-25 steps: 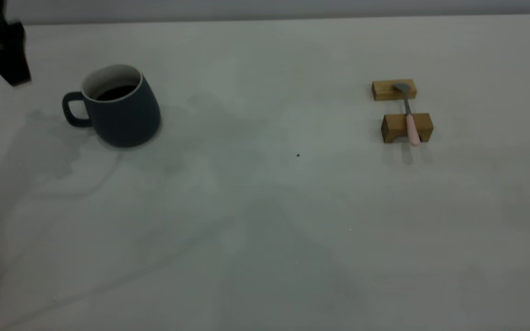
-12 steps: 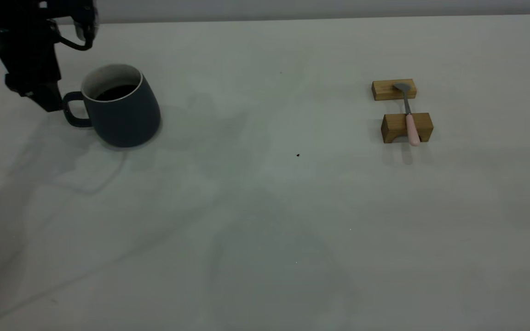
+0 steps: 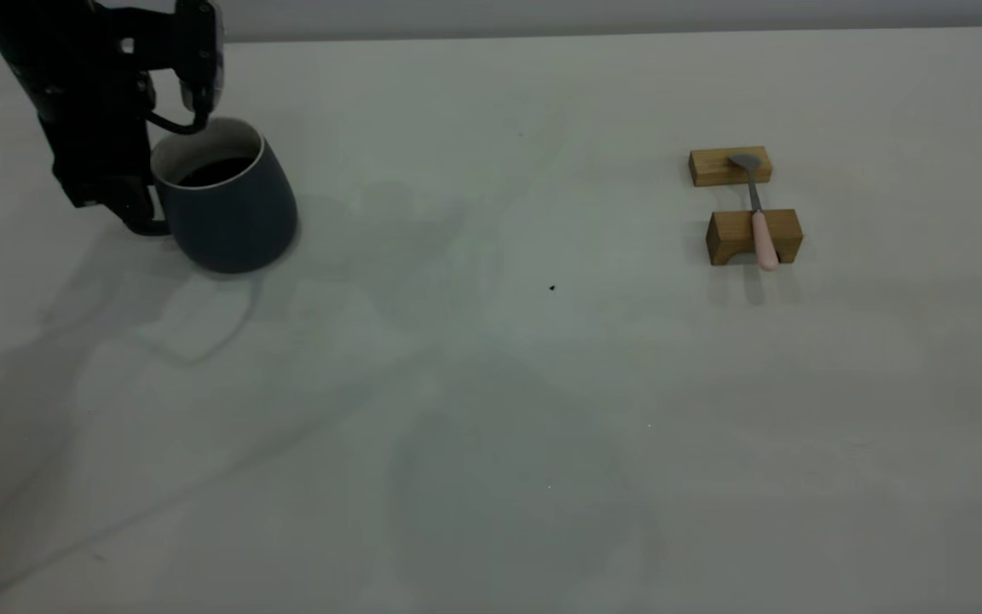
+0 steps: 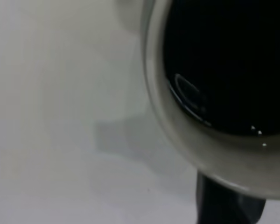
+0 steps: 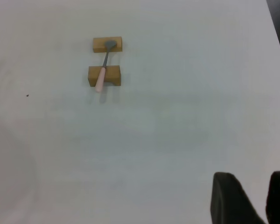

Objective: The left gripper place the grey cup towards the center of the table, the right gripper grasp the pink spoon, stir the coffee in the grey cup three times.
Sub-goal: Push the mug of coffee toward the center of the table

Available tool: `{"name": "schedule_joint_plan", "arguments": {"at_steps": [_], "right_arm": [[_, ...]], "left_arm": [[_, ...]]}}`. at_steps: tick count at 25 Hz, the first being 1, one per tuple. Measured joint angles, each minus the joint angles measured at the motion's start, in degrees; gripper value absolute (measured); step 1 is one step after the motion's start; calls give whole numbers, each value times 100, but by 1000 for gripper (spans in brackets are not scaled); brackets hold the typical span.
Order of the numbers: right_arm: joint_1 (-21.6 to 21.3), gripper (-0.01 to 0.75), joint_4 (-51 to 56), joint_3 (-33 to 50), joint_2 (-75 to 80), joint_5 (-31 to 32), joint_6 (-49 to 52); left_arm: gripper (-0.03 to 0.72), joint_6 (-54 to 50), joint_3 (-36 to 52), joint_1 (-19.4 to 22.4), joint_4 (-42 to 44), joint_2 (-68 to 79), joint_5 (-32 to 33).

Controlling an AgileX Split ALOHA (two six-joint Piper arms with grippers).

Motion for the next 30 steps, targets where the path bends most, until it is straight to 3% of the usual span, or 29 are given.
{"name": "schedule_joint_plan", "arguments": {"at_steps": [7, 18, 24, 30], "right_arm": [[0, 237, 0, 0, 0, 0, 0], [0, 237, 0, 0, 0, 0, 0], [0, 237, 0, 0, 0, 0, 0], [0, 237, 0, 0, 0, 0, 0]], "left_arm": [[216, 0, 0, -176, 82, 0, -36], [215, -414, 0, -1168, 71, 16, -78], [218, -874, 0, -1729, 46, 36, -401], [226, -1086, 0, -1974, 11, 36, -546]]}}
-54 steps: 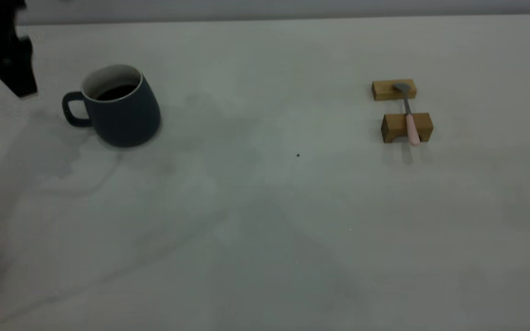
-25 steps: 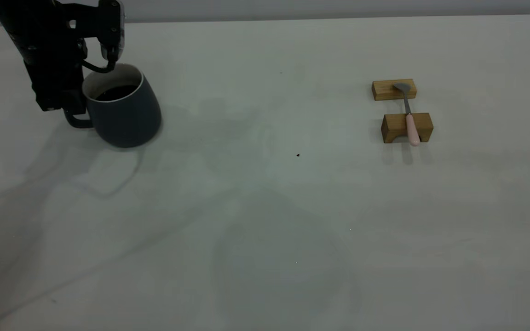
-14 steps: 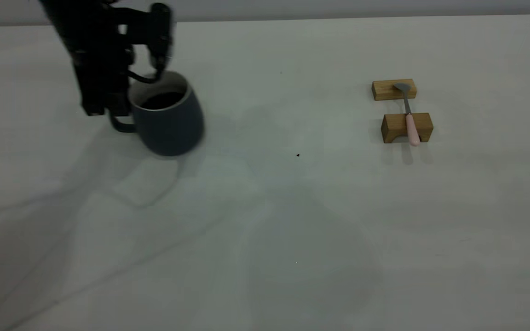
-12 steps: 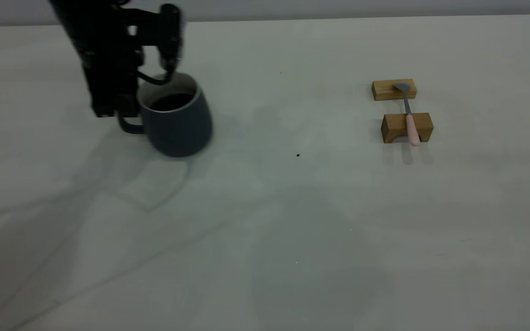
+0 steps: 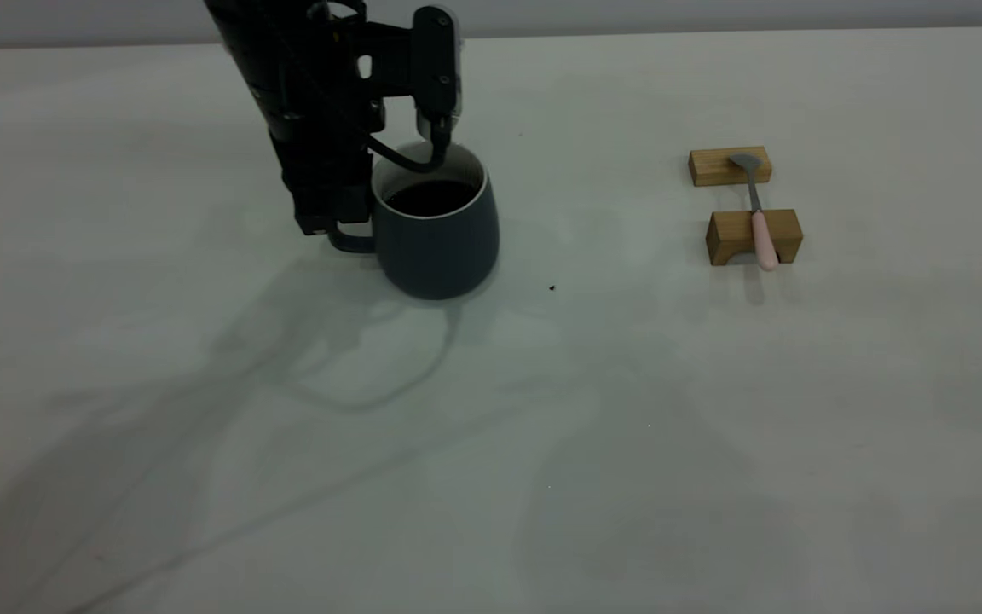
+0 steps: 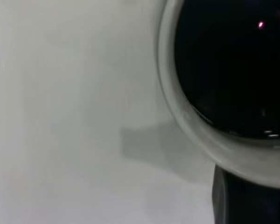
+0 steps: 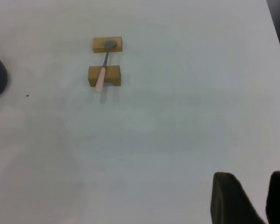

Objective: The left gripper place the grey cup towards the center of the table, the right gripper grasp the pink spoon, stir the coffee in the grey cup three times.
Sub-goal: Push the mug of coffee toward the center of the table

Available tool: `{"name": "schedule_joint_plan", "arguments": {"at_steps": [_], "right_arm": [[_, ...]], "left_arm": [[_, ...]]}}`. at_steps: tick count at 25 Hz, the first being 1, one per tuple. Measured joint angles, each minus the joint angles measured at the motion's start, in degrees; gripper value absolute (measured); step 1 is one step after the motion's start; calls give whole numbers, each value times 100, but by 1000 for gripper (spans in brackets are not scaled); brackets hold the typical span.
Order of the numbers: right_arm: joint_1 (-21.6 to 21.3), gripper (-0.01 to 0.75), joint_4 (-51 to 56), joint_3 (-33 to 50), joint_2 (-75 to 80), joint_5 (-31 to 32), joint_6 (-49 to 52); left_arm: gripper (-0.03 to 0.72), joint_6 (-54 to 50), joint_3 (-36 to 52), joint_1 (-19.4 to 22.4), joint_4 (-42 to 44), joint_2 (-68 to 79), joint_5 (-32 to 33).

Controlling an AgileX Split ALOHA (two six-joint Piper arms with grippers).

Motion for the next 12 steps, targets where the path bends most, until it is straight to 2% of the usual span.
{"name": "schedule_joint_plan", "arguments": {"at_steps": [5, 8, 12], "right_arm": [[0, 237, 0, 0, 0, 0, 0], [0, 237, 0, 0, 0, 0, 0], [0, 237, 0, 0, 0, 0, 0]], "left_arm": [[283, -11, 0, -39, 6, 0, -20], [358, -11, 0, -50, 6, 0, -14], [503, -16, 0, -57, -4, -6, 54]]}}
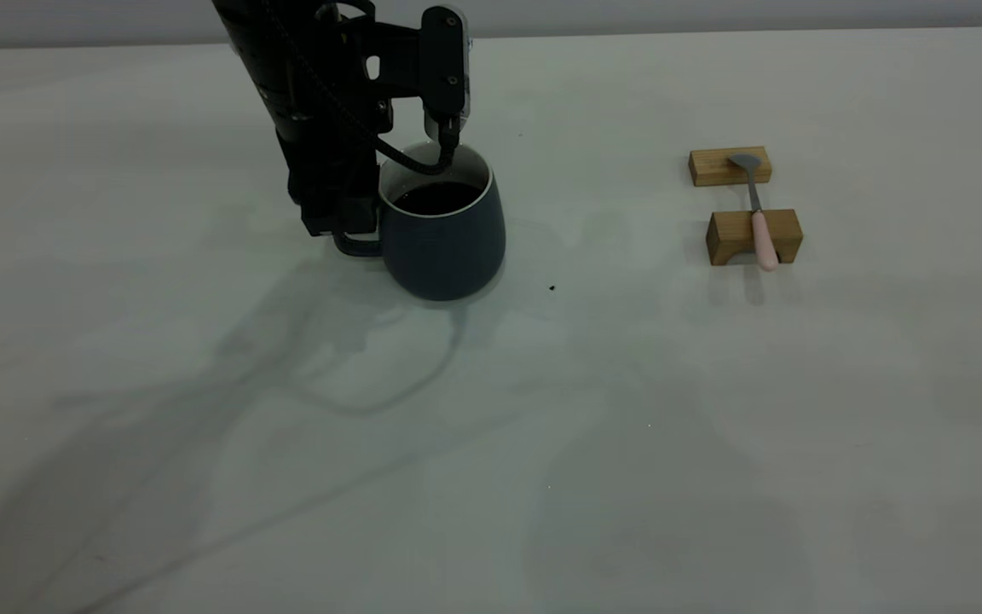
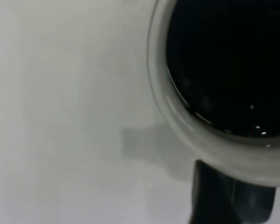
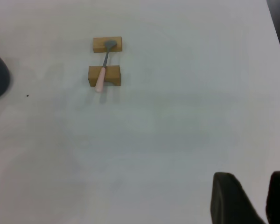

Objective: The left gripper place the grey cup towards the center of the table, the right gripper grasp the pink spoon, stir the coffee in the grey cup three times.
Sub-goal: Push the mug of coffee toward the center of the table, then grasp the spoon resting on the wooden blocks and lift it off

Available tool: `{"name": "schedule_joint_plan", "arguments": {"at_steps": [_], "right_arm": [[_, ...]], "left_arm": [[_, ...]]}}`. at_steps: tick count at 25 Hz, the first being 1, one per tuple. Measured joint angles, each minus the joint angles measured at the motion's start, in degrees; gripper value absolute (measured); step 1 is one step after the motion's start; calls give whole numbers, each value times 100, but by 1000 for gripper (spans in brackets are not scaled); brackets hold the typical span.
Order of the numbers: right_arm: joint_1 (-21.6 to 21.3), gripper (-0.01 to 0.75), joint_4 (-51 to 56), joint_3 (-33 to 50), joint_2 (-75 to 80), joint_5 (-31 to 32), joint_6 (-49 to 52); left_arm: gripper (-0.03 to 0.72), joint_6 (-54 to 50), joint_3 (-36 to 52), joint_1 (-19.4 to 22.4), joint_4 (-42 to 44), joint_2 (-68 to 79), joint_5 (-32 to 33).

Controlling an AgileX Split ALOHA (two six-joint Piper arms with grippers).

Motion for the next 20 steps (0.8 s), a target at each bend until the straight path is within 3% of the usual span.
{"name": "schedule_joint_plan", "arguments": {"at_steps": [4, 7, 10, 18, 20], "right_arm": [[0, 237, 0, 0, 0, 0, 0], [0, 237, 0, 0, 0, 0, 0], [0, 237, 0, 0, 0, 0, 0], [0, 237, 0, 0, 0, 0, 0], [0, 237, 0, 0, 0, 0, 0]], "left_arm": [[646, -301, 0, 0, -14, -288, 447], [670, -1018, 0, -14, -14, -927, 967], [645, -1909, 0, -41, -14, -1751, 1731], [465, -4050, 0, -57, -14, -3697, 4255], [425, -4495, 6, -57, -8, -4091, 4488]]}}
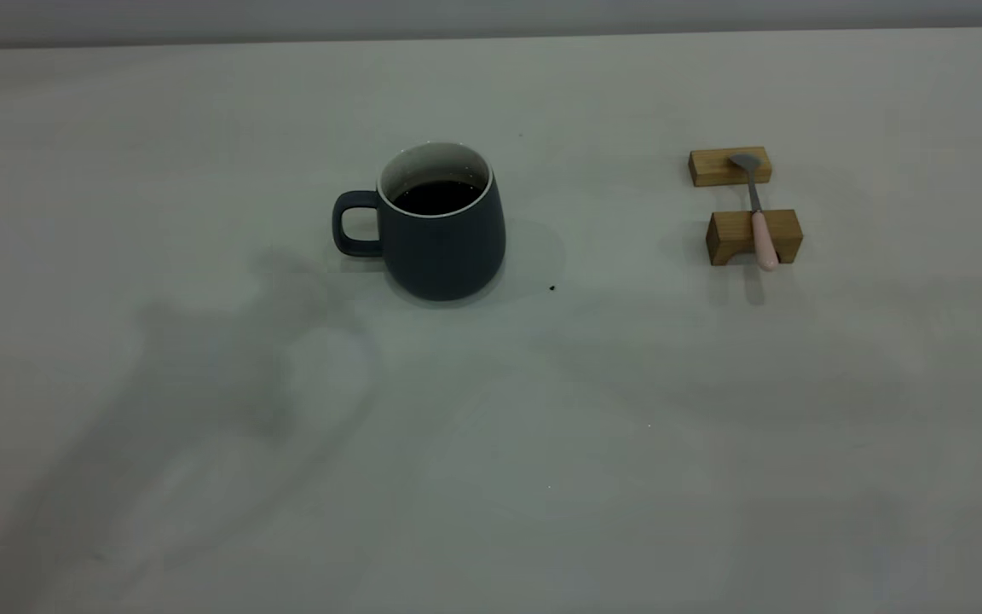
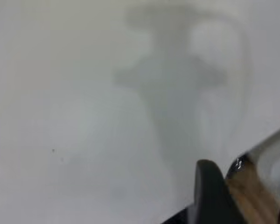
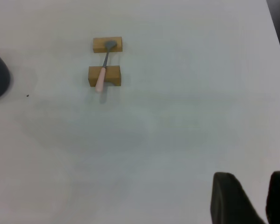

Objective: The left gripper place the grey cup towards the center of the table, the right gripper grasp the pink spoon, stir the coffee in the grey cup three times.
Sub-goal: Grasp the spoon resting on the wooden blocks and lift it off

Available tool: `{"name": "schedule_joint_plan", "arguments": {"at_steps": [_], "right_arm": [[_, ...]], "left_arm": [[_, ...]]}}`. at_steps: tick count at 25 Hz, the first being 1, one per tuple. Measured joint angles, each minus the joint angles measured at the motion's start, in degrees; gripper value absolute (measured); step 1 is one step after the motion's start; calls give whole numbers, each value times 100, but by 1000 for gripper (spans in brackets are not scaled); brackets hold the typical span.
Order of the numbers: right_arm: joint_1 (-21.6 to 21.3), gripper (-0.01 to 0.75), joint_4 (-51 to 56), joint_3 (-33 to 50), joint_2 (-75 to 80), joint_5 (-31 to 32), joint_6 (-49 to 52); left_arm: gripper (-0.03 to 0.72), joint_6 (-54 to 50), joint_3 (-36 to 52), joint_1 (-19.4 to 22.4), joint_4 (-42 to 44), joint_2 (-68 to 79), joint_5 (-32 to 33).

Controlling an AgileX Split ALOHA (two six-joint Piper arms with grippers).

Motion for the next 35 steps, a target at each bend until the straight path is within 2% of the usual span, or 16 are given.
{"name": "schedule_joint_plan", "arguments": {"at_steps": [7, 14, 16, 20, 25, 30, 35], "right_arm": [[0, 237, 0, 0, 0, 0, 0], [0, 237, 0, 0, 0, 0, 0], [0, 237, 0, 0, 0, 0, 0], [0, 237, 0, 0, 0, 0, 0], [0, 237, 0, 0, 0, 0, 0], [0, 237, 0, 0, 0, 0, 0], [0, 237, 0, 0, 0, 0, 0]], "left_arm": [[329, -384, 288, 0, -30, -1326, 0], [276, -686, 2057, 53, -151, -3758, 0], [267, -757, 2575, 295, -283, -4505, 0], [256, -800, 3505, 1114, -340, -6019, 0], [251, -901, 4246, 1897, -434, -7540, 0], [250, -1298, 4664, 2339, -445, -8326, 0], [250, -1379, 5119, 2405, -445, -9014, -51]]}}
